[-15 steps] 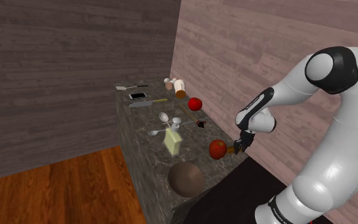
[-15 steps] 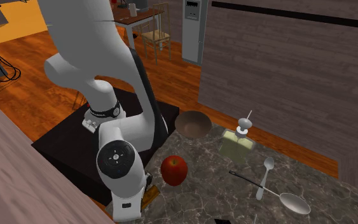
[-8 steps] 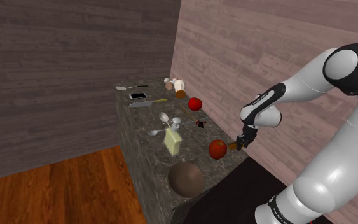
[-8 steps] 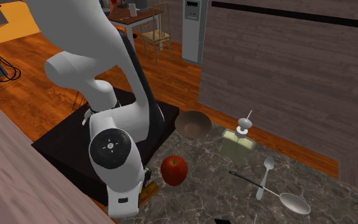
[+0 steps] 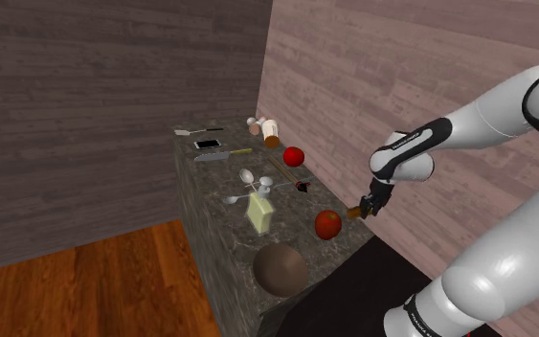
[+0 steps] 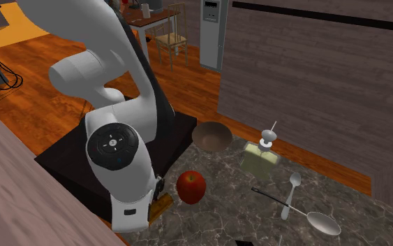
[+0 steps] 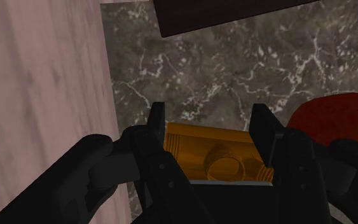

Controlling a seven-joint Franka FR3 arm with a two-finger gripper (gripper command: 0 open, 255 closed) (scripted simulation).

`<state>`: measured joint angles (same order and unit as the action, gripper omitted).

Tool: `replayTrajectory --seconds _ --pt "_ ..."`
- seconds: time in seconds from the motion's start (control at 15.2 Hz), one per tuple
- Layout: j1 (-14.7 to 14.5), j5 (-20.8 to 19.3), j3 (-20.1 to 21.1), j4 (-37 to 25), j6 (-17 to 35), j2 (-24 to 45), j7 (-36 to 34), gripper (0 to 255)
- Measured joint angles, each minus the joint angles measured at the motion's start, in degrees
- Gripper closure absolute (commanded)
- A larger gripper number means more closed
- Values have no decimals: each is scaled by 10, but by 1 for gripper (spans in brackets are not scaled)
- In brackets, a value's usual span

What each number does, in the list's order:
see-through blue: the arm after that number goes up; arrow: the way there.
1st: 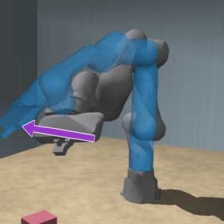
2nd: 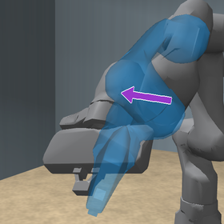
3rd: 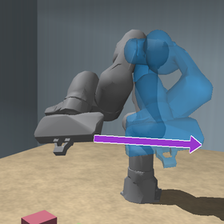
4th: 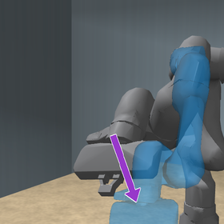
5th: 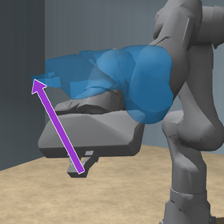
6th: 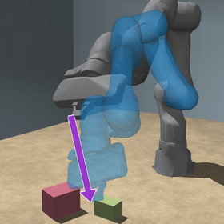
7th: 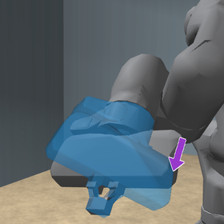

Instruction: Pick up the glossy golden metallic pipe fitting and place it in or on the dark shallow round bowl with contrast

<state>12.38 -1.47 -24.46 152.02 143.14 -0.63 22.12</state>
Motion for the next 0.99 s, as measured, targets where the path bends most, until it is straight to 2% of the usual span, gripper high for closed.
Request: replayTrajectory --seconds 0.2,0.4,0.59,0.99 --pt "3 -17 -1 -3 -27 -26 -11 255" --pt "-10 -23 15 20 -26 -49 -45 255" --pt "-33 -24 48 53 -30 -86 -103 255" --pt "-81 0 109 100 -22 -127 -194 255"
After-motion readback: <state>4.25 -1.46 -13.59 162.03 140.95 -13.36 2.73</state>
